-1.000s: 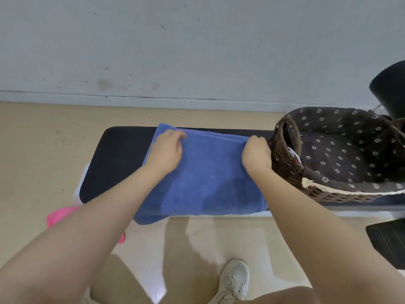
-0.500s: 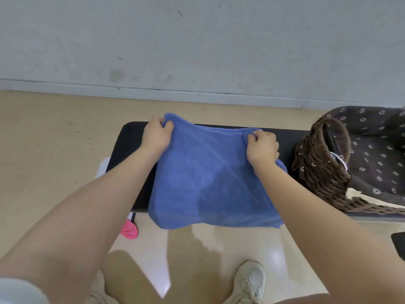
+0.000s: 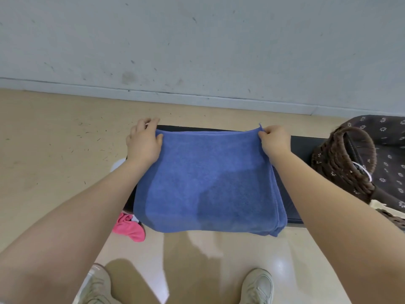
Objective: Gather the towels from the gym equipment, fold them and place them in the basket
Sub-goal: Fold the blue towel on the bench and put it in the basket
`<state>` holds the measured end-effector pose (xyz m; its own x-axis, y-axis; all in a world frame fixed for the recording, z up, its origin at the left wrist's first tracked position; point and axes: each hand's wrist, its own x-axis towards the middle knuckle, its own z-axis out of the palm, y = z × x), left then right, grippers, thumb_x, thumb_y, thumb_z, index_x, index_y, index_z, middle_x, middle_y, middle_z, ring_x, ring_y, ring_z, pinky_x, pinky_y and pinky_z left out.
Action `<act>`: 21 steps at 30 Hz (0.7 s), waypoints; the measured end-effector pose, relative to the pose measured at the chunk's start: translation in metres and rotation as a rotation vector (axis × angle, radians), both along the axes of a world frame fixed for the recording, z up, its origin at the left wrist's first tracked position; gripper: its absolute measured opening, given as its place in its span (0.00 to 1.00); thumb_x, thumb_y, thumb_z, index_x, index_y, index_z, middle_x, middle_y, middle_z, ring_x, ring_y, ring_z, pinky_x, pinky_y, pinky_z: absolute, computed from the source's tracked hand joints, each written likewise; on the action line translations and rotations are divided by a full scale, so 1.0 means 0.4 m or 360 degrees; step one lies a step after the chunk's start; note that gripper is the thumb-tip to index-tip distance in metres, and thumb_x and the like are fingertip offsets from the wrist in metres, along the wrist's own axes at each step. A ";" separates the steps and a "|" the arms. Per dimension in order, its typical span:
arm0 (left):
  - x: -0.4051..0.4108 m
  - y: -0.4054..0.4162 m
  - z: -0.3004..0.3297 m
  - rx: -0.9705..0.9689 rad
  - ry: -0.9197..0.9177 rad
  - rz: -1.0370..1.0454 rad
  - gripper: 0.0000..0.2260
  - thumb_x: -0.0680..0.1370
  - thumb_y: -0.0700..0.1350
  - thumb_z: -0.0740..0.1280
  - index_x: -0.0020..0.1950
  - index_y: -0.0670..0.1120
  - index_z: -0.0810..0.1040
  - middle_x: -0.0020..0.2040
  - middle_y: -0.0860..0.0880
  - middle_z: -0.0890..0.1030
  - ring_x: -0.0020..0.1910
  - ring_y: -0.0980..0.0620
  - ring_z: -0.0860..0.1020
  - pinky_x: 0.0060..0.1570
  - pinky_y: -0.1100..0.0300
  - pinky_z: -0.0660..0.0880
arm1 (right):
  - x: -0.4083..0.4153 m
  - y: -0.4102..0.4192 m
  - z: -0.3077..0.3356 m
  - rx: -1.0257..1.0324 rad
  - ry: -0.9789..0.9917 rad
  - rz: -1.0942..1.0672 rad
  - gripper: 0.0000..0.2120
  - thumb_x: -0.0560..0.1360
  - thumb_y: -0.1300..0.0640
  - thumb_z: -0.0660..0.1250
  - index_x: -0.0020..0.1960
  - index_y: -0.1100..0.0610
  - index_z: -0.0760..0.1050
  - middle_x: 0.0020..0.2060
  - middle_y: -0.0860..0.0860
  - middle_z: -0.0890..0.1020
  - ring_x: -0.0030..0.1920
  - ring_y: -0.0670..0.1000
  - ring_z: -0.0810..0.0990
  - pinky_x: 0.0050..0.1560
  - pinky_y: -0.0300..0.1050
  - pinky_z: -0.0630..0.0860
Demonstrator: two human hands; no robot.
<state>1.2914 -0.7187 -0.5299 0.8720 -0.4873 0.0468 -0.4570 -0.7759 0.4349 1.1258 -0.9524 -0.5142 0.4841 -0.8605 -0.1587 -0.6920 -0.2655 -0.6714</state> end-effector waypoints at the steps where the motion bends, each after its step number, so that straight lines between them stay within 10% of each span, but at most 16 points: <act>1: 0.005 -0.006 -0.003 0.0064 -0.0003 -0.0028 0.19 0.80 0.44 0.57 0.72 0.47 0.64 0.71 0.44 0.64 0.68 0.41 0.63 0.65 0.48 0.61 | 0.004 -0.008 0.000 0.0002 0.0026 -0.0019 0.20 0.77 0.64 0.56 0.28 0.57 0.56 0.26 0.52 0.61 0.28 0.50 0.57 0.28 0.43 0.52; 11: 0.063 -0.022 -0.003 -0.0039 -0.0120 0.0027 0.10 0.79 0.46 0.59 0.50 0.40 0.74 0.53 0.41 0.76 0.53 0.41 0.72 0.49 0.49 0.69 | 0.034 -0.047 -0.024 -0.0035 0.0234 -0.0005 0.07 0.78 0.60 0.56 0.43 0.59 0.69 0.33 0.54 0.70 0.35 0.54 0.69 0.30 0.42 0.60; 18: 0.042 -0.022 -0.005 -0.0094 -0.0043 0.0256 0.17 0.79 0.47 0.61 0.63 0.39 0.68 0.61 0.40 0.72 0.61 0.39 0.69 0.56 0.48 0.67 | 0.035 -0.024 -0.018 -0.0080 0.0200 -0.0098 0.13 0.79 0.52 0.58 0.42 0.60 0.67 0.38 0.55 0.72 0.41 0.56 0.70 0.34 0.46 0.68; 21: 0.018 0.010 0.004 -0.0189 0.0073 0.0239 0.21 0.79 0.48 0.60 0.68 0.39 0.64 0.64 0.41 0.70 0.63 0.41 0.69 0.59 0.47 0.67 | -0.016 0.003 -0.007 -0.0008 -0.0083 -0.0135 0.12 0.80 0.56 0.55 0.59 0.62 0.70 0.49 0.55 0.74 0.47 0.54 0.71 0.46 0.45 0.69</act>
<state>1.2988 -0.7147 -0.5283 0.9370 -0.3451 0.0547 -0.3175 -0.7757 0.5454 1.1194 -0.9510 -0.5172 0.4169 -0.8995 -0.1304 -0.6761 -0.2110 -0.7060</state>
